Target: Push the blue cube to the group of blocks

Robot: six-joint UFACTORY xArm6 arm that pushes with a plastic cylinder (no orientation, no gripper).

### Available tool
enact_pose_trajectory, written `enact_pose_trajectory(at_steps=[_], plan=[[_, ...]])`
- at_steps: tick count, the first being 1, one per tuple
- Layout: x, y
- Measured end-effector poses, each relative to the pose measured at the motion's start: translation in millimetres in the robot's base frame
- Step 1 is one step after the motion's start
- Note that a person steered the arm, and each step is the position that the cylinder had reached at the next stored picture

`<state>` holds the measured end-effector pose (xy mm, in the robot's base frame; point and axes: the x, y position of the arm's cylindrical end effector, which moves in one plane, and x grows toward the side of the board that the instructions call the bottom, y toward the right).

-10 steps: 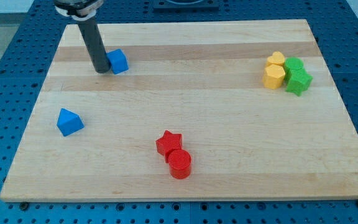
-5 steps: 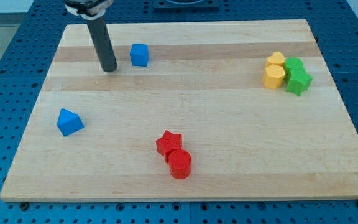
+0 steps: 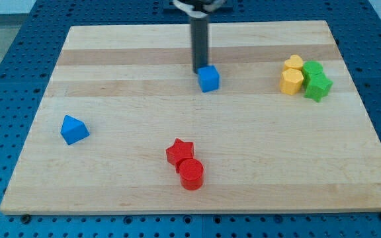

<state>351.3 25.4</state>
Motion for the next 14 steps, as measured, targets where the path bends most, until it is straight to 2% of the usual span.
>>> enact_pose_trajectory(at_steps=[1, 2, 4, 5, 6, 7, 9, 10, 12, 13, 14], plan=[[7, 22], [-17, 9], [-32, -56], [3, -59], [6, -59], [48, -24], [49, -21], [52, 0], [92, 99], [96, 105], [96, 57]])
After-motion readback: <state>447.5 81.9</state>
